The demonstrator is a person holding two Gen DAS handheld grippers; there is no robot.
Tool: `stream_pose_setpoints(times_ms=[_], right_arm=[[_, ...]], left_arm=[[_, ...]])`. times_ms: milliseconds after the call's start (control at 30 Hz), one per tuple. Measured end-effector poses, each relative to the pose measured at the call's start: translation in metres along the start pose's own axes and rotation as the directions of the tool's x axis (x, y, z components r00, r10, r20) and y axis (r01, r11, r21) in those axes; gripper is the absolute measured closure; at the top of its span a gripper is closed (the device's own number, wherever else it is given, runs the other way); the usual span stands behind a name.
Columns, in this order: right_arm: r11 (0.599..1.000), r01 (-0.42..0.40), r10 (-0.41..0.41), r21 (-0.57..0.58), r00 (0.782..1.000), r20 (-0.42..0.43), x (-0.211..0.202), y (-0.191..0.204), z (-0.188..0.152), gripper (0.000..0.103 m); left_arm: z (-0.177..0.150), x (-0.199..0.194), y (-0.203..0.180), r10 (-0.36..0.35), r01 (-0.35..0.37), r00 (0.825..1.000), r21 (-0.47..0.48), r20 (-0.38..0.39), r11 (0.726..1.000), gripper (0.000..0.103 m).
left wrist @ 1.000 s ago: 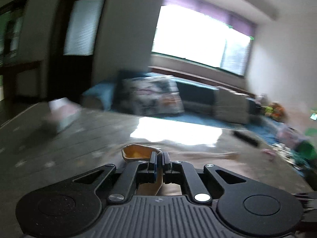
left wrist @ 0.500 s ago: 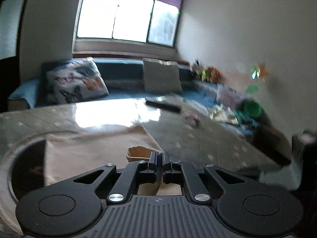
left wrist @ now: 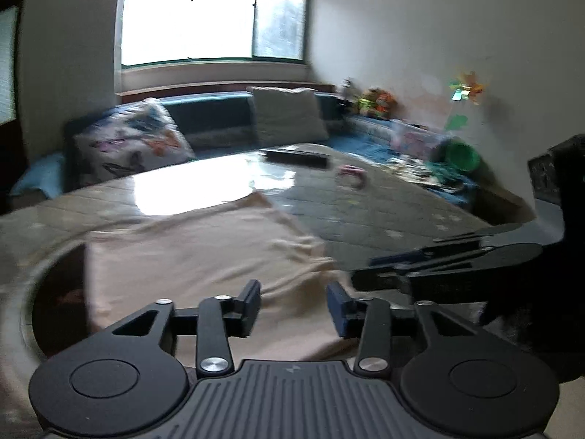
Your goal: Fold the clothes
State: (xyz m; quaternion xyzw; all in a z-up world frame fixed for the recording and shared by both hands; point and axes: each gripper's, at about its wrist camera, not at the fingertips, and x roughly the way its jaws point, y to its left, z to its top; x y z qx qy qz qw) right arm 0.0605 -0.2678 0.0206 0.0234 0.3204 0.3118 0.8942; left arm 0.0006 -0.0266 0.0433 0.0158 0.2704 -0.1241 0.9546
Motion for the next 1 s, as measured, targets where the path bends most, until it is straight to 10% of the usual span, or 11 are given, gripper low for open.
stream_pose_setpoints(times_ms=[400, 600, 833, 1000], right_arm=[[0.998, 0.024, -0.03, -0.062, 0.996, -0.085, 0.048, 0.016, 0.001, 0.074], [0.995, 0.049, -0.055, -0.084, 0.996, -0.069, 0.046, 0.021, 0.007, 0.098], [0.991, 0.082, -0.087, -0.107, 0.995, -0.042, 0.043, 0.026, 0.016, 0.1], [0.988, 0.102, -0.106, -0.115, 0.994, -0.035, 0.043, 0.027, 0.019, 0.099]], left_arm=[[-0.05, -0.045, 0.081, 0.191, -0.197, 0.979, -0.087, -0.072, 0.976, 0.046], [-0.069, -0.048, 0.08, 0.181, -0.187, 0.978, -0.047, -0.102, 0.981, 0.047], [-0.074, -0.041, 0.083, 0.178, -0.182, 0.977, -0.025, -0.117, 0.983, 0.09], [-0.078, -0.039, 0.083, 0.189, -0.192, 0.974, -0.011, -0.128, 0.981, 0.096]])
